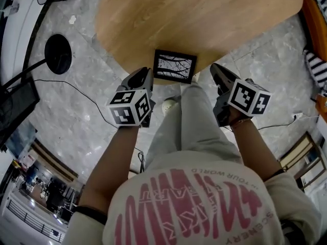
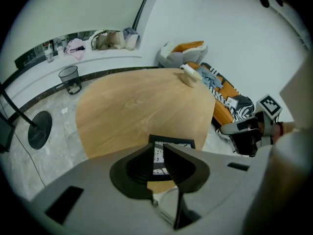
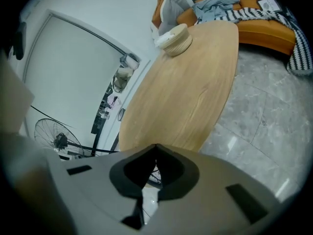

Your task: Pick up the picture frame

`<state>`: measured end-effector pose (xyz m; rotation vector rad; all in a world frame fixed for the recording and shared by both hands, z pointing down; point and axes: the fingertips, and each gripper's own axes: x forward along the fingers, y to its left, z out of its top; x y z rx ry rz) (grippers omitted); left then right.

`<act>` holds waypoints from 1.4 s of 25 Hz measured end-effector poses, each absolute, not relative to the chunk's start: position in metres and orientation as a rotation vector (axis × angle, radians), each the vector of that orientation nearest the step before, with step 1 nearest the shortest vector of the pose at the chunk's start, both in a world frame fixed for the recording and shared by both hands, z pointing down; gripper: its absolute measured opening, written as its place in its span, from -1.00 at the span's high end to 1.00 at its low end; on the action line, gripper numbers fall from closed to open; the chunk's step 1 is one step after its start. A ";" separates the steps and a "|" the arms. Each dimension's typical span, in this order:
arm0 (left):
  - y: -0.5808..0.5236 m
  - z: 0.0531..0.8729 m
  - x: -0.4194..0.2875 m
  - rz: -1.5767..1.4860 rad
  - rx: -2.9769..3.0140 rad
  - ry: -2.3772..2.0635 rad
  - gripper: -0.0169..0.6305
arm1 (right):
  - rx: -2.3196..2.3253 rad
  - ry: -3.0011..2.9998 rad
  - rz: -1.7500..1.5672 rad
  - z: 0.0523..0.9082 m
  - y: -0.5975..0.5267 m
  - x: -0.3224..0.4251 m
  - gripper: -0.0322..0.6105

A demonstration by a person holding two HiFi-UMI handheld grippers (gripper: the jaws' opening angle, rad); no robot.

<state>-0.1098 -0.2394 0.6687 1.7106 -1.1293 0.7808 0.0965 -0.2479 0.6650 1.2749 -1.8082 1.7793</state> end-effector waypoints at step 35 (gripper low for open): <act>-0.221 0.747 -0.109 0.957 1.525 -0.944 0.71 | 1.373 -1.767 1.811 0.673 -0.238 0.123 0.89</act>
